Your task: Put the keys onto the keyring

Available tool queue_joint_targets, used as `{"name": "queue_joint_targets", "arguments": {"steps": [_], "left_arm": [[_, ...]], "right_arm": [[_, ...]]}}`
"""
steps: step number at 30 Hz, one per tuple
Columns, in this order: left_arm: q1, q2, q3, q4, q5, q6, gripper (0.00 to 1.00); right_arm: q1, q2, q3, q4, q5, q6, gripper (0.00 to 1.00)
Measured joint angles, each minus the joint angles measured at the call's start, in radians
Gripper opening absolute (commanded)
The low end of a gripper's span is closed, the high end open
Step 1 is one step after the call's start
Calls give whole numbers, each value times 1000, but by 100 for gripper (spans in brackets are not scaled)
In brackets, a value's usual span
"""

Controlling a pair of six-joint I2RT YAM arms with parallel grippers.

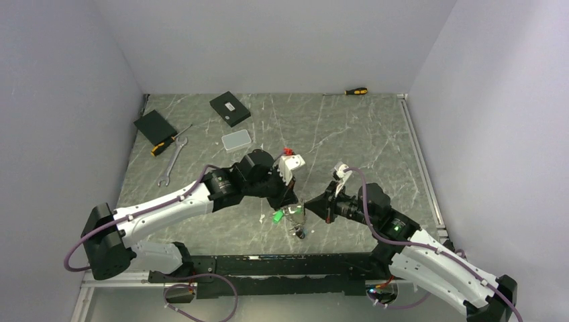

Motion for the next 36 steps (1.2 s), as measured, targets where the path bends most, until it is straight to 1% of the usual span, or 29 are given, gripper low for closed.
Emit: {"name": "queue_joint_targets", "arguments": {"steps": [7, 13, 17, 20, 28, 36], "left_arm": [[-1, -34, 0, 0, -29, 2, 0], [0, -63, 0, 3, -70, 6, 0], [0, -71, -2, 4, -82, 9, 0], [0, -83, -13, 5, -82, 9, 0], [0, -106, -23, 12, -74, 10, 0], [0, -106, -26, 18, -53, 11, 0]], "right_arm": [[0, 0, 42, -16, -53, -20, 0], [2, -1, 113, -14, -117, -32, 0], [2, 2, 133, -11, -133, -34, 0], [2, 13, 133, -11, -129, -33, 0], [1, 105, 148, -18, -82, -32, 0], [2, 127, 159, -16, -79, -42, 0]]}}
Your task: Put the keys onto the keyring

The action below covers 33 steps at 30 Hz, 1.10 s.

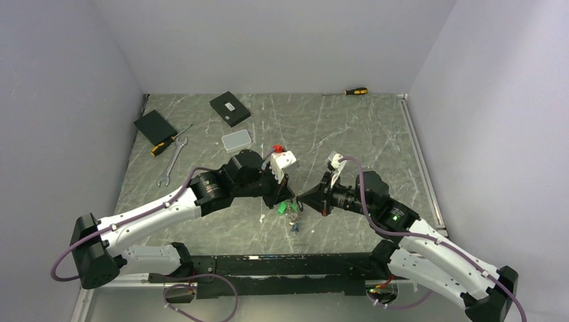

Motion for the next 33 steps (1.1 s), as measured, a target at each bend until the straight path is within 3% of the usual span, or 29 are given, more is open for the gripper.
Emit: {"name": "queue_joint_targets", "arguments": {"steps": [33], "left_arm": [[3, 29, -1, 9, 47, 1, 0]], "right_arm": [[7, 42, 70, -55, 11, -51, 0]]}}
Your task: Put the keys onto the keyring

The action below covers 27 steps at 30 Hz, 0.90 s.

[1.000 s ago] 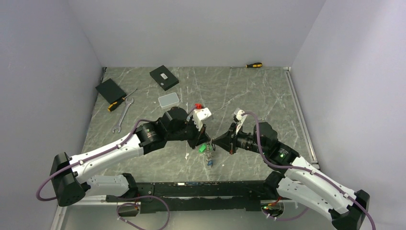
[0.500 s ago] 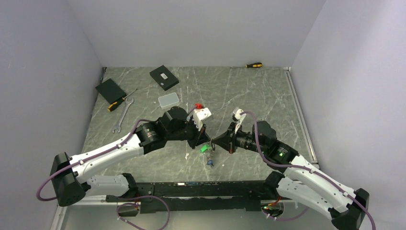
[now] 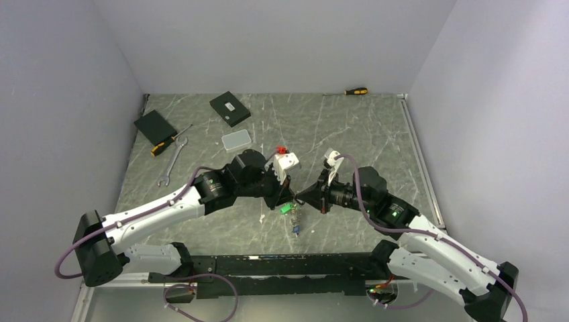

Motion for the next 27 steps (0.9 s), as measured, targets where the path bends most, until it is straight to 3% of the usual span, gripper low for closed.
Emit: {"name": "queue_joint_targets", "arguments": {"steps": [27], "left_arm": [[0, 0, 0, 0, -6, -2, 0]], "right_arm": [[1, -18, -20, -16, 9, 10, 0]]}}
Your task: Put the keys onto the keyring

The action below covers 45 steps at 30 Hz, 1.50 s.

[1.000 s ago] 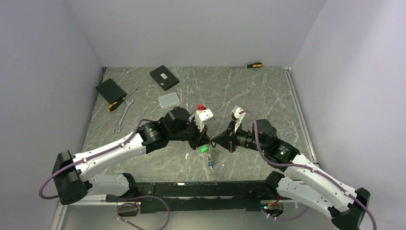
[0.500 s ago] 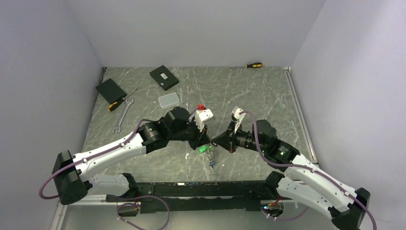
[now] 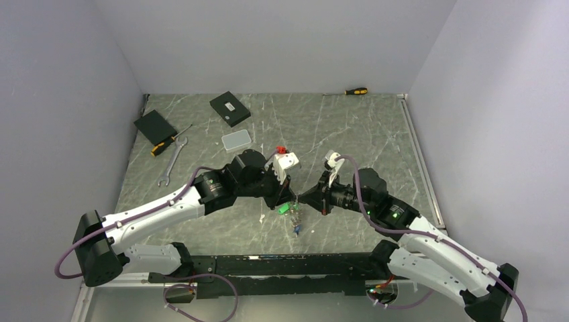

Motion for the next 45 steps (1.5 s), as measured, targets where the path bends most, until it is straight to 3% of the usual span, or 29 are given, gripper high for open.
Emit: {"name": "queue_joint_targets", "arguments": {"steps": [45], "left_arm": [[3, -17, -10, -1, -10, -1, 0]], "right_arm": [[6, 2, -29, 16, 69, 0, 0]]}}
